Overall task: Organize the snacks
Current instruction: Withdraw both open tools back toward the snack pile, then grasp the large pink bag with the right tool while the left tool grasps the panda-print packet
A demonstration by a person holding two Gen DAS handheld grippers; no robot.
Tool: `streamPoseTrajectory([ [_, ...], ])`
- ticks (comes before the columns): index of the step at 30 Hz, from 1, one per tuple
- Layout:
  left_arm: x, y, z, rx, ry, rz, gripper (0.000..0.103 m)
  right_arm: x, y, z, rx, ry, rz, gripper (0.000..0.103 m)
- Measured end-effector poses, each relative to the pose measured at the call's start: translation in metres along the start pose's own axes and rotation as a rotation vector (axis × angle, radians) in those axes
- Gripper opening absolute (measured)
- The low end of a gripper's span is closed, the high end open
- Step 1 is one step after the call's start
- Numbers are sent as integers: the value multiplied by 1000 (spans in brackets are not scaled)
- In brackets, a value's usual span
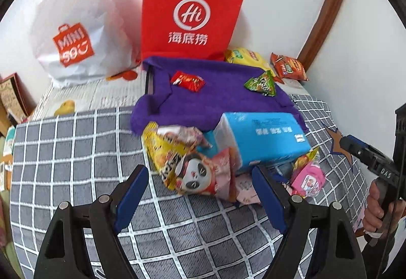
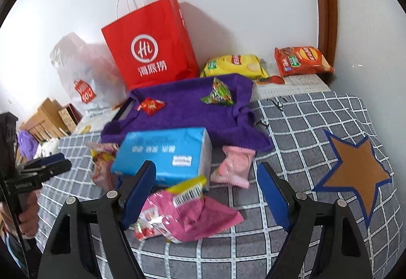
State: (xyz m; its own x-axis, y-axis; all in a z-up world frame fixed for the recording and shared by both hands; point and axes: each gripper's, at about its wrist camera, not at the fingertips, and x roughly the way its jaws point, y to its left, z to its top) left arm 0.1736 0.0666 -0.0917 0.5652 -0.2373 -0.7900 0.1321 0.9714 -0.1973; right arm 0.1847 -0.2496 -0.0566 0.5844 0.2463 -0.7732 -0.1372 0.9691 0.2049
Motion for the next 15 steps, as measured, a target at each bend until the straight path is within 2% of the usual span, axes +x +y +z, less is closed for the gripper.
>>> streamPoseTrajectory([
  [3,5,6,-6,-27,8,-1,82,8,1,-12,-22,32,7,76],
  [8,9,13,-17,-47,-9,-7,82,11,13,-34,-74,30,131,77],
  [11,11,16,-23,-44,-15,-17,82,17,21,-45,-100,53,169,81],
  [15,10,18,-28,-41,-14,-30,82,26,34,-56,-168,55,121,83],
])
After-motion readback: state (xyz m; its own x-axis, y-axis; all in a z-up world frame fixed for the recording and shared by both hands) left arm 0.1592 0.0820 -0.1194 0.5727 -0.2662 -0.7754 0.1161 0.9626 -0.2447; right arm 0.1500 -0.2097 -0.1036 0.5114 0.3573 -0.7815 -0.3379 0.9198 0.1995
